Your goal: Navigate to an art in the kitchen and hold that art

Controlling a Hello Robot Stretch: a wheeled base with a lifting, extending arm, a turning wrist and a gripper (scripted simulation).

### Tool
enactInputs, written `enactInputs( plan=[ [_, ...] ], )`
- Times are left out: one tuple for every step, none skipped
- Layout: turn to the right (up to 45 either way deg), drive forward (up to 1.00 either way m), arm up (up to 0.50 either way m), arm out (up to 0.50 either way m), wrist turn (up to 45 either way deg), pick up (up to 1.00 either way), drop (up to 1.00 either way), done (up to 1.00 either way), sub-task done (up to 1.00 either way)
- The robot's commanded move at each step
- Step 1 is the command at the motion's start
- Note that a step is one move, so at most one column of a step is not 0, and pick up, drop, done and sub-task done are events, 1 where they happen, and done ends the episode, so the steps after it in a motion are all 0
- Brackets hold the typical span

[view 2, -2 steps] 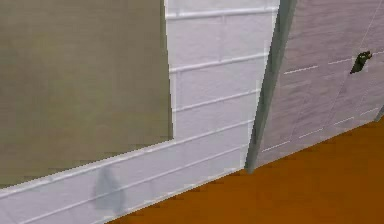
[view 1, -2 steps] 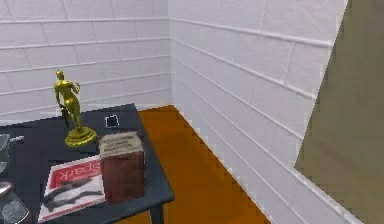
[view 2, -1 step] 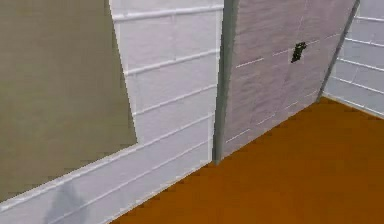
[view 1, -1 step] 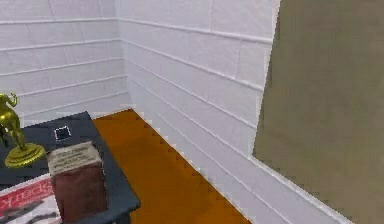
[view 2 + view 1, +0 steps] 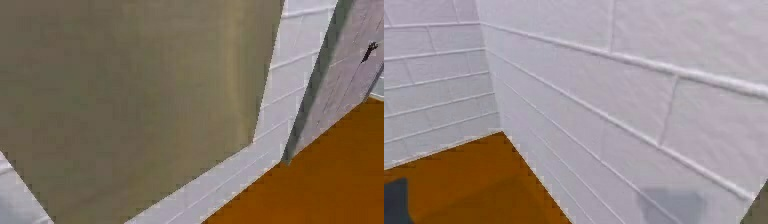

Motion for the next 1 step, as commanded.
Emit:
enactInputs(
  plan=[
    [-30.0,0.00,0.00,0.00,0.0,0.00,0.00,0.00,0.00]
  ],
)
